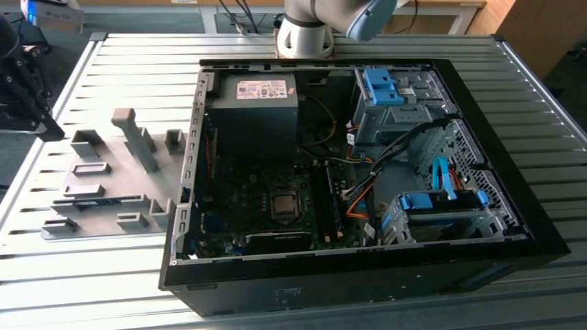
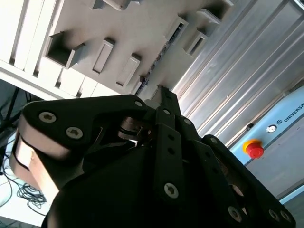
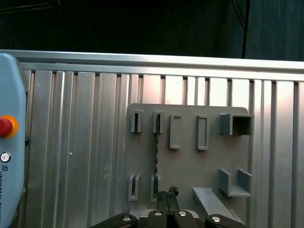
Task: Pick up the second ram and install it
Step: 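Pick up the second ram and move it above second insertion slot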
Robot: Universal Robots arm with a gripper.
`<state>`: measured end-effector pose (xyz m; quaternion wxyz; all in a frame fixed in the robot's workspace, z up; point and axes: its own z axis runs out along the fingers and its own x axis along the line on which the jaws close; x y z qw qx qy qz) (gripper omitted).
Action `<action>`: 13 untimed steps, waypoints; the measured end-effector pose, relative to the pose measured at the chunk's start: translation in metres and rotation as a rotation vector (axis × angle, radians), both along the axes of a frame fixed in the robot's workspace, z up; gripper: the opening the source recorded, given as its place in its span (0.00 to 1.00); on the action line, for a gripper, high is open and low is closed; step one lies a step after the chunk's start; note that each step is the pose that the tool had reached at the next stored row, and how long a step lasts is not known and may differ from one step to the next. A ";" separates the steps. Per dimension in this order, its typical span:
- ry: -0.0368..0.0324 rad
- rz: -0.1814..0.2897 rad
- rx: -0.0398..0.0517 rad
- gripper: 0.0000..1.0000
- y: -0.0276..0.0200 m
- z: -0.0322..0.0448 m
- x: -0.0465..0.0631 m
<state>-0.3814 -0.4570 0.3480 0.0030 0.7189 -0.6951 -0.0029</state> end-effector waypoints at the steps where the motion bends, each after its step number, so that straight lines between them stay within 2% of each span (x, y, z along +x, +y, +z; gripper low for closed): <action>1: 0.0000 0.020 0.0000 0.10 0.0000 -0.0002 0.000; 11: -0.0001 0.183 0.0001 0.10 0.0000 -0.0025 0.000; 13: -0.0003 0.168 -0.0007 0.10 0.0000 -0.0047 0.000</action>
